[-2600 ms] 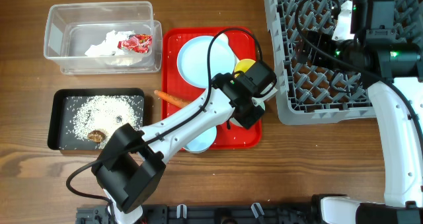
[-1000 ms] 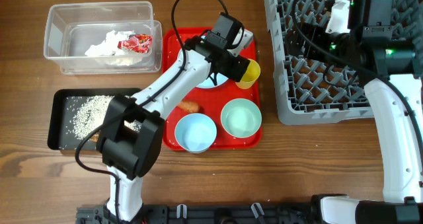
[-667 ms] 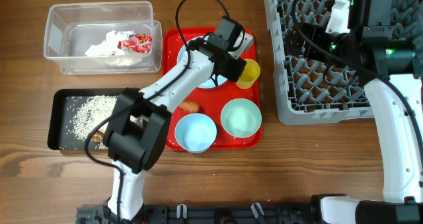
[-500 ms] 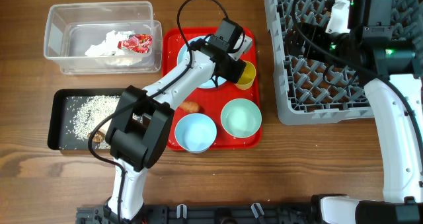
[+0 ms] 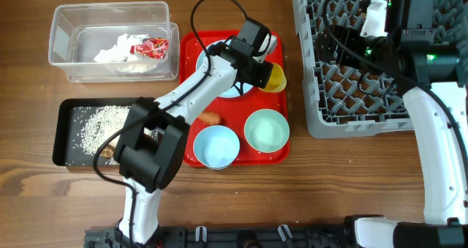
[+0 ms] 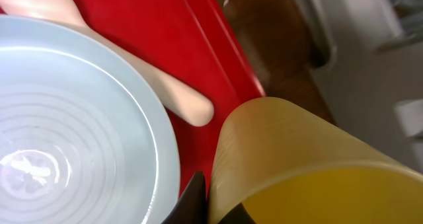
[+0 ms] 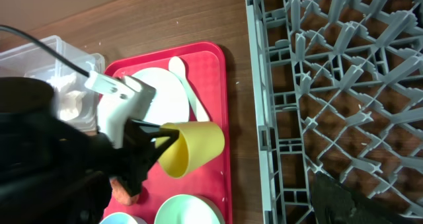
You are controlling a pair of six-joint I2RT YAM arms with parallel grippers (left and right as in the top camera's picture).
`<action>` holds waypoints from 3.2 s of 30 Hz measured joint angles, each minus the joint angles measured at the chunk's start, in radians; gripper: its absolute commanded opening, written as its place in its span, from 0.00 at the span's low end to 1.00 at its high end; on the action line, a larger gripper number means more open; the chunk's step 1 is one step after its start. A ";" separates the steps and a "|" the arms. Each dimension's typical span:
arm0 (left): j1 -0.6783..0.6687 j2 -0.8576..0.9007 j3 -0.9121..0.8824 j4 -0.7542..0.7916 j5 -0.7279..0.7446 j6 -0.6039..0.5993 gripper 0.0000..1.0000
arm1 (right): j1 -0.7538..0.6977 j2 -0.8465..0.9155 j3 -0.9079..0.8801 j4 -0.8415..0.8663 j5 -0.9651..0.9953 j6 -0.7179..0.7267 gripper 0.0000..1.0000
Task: Sort waste into correct bins and load items into the dishwasher rack
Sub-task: 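Lift the yellow cup with the left gripper toward the right gripper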
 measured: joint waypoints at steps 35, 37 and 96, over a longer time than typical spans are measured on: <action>0.367 -0.110 0.000 0.068 1.074 -0.173 0.04 | 0.000 0.000 0.000 0.054 -0.351 -0.107 1.00; 0.383 -0.110 0.000 0.095 1.131 -0.173 0.04 | 0.000 0.000 0.000 0.074 -0.398 -0.129 1.00; 0.414 -0.112 0.000 0.362 1.390 -0.278 0.42 | 0.169 0.209 -0.016 0.533 -0.843 -0.184 0.44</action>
